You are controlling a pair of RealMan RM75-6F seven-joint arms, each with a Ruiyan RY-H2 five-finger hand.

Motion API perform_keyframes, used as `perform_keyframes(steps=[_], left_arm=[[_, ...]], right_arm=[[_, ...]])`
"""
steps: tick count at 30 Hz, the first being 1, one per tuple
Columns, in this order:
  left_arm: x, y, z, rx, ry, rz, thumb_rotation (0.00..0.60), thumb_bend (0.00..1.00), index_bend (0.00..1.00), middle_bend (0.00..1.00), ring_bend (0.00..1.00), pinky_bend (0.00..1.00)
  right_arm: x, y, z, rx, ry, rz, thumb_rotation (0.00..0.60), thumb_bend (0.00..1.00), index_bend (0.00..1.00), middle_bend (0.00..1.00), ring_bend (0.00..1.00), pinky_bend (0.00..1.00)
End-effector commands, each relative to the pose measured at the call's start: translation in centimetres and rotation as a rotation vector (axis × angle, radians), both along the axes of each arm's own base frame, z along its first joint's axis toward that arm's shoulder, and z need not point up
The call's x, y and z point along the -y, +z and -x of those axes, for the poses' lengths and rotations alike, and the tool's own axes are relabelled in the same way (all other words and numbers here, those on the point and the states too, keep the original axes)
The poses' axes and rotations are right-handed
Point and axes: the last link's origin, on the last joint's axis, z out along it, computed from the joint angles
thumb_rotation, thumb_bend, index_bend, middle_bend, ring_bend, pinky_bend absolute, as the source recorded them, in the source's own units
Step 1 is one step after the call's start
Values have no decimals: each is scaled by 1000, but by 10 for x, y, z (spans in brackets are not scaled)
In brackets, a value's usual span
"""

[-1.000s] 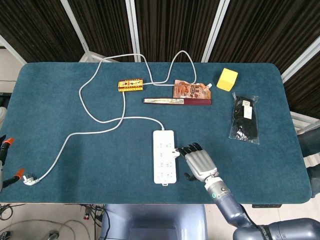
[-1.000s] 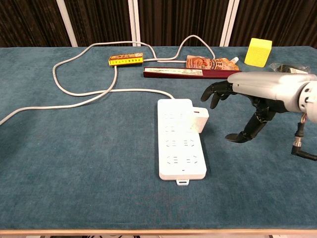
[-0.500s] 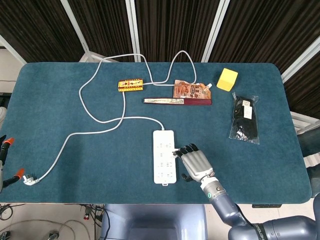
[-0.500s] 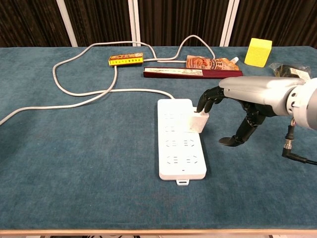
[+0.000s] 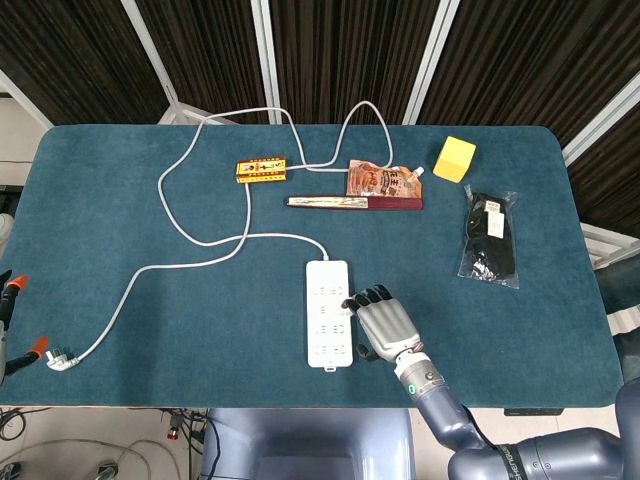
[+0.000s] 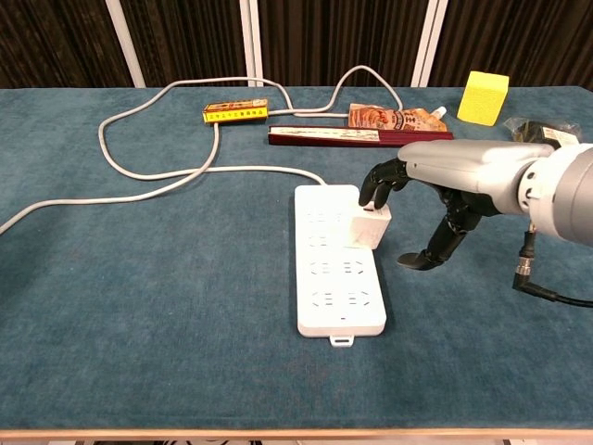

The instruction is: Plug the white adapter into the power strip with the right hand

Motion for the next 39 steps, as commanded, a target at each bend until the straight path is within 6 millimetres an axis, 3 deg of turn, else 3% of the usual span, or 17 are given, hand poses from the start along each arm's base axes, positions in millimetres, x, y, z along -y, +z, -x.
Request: perform_keyframes(steps=[1,12,39], left_arm=[[0,0,0,0,0,0,600,178,131,50,0,0],[0,0,0,2,0,2,600,179,132,50,0,0],[0,0,0,1,2,0,600,178,132,50,0,0]], right_arm=[[-1,-2,-1,-2,3,-4,600,367,247,295,173,95],[0,-10,1,-19,-2,-12,600,367,312,315,183,95],[-3,-19,2,-21,2,-16,600,367,320,357,218,96]])
